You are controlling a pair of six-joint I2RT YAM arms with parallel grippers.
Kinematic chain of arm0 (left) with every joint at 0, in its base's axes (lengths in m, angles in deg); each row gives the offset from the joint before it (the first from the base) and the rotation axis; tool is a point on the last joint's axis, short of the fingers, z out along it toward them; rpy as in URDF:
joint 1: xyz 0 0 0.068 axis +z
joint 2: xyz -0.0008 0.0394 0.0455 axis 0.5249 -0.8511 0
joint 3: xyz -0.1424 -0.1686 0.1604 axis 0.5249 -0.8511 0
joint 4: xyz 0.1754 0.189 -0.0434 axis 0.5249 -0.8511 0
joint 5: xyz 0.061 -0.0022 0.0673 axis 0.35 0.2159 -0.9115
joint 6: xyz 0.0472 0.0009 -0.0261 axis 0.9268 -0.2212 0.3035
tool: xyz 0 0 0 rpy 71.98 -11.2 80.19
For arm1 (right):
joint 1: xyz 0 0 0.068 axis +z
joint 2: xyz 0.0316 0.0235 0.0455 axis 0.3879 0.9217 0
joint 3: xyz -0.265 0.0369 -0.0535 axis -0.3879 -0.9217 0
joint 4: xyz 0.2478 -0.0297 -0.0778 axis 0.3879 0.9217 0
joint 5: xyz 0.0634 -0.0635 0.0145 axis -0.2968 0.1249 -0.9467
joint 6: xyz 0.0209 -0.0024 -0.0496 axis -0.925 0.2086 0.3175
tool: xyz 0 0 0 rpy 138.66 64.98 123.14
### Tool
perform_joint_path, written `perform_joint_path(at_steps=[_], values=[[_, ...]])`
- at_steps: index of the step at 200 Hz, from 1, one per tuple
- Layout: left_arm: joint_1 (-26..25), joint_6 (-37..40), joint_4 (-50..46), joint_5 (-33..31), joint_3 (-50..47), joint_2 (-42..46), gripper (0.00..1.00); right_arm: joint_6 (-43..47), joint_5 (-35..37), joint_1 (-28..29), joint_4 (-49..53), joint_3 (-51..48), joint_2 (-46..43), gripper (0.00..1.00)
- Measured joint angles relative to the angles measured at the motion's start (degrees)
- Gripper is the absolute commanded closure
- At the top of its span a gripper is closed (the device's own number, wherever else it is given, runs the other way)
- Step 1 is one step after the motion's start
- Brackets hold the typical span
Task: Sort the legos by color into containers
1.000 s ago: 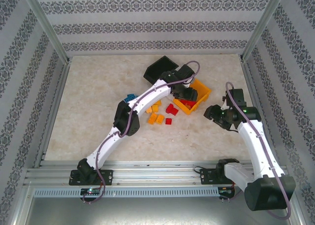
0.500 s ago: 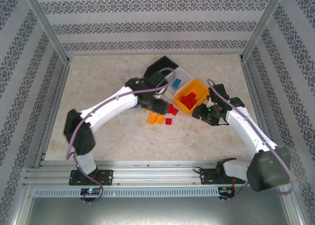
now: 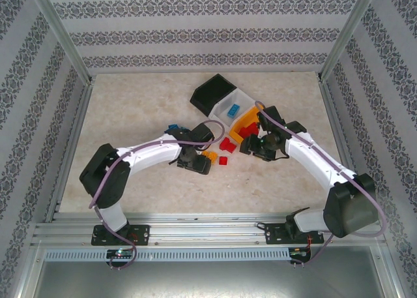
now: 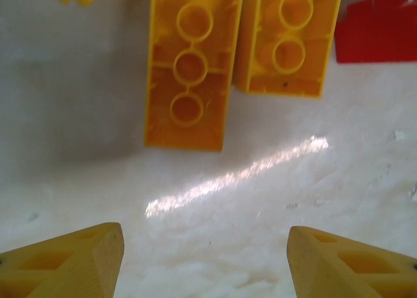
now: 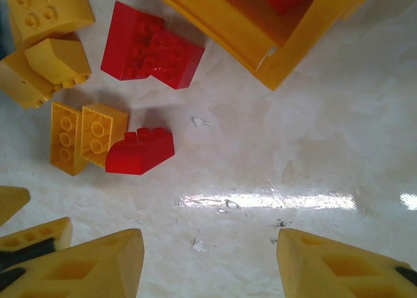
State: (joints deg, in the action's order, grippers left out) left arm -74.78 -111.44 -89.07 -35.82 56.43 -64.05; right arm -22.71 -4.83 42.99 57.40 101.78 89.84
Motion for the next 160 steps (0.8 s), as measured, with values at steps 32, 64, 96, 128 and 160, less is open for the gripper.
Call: perform_joint_path(at_steps=[32,64,96,128,160], values=[[0.00,2.08,0.83,-0.04,2.03,-4.79,0.33,-0.76,0.63,-0.02,0.37,0.00,-0.72,0.43],[0.11,3.69,1.01,-0.31,4.33,-8.11,0.33,-1.05,1.51,-0.02,0.92,0.00,-2.49,0.43],[1.01,5.27,1.14,-0.46,7.43,-10.51,0.34,-1.05,1.73,-0.02,1.25,-0.02,-3.13,0.43],[2.62,6.69,1.14,-0.50,9.92,-12.72,0.35,-1.05,1.88,-0.02,1.60,-0.02,-3.13,0.43],[3.13,7.85,1.09,-0.46,11.15,-13.70,0.41,-1.05,1.95,-0.15,1.62,-0.04,-3.13,0.43]])
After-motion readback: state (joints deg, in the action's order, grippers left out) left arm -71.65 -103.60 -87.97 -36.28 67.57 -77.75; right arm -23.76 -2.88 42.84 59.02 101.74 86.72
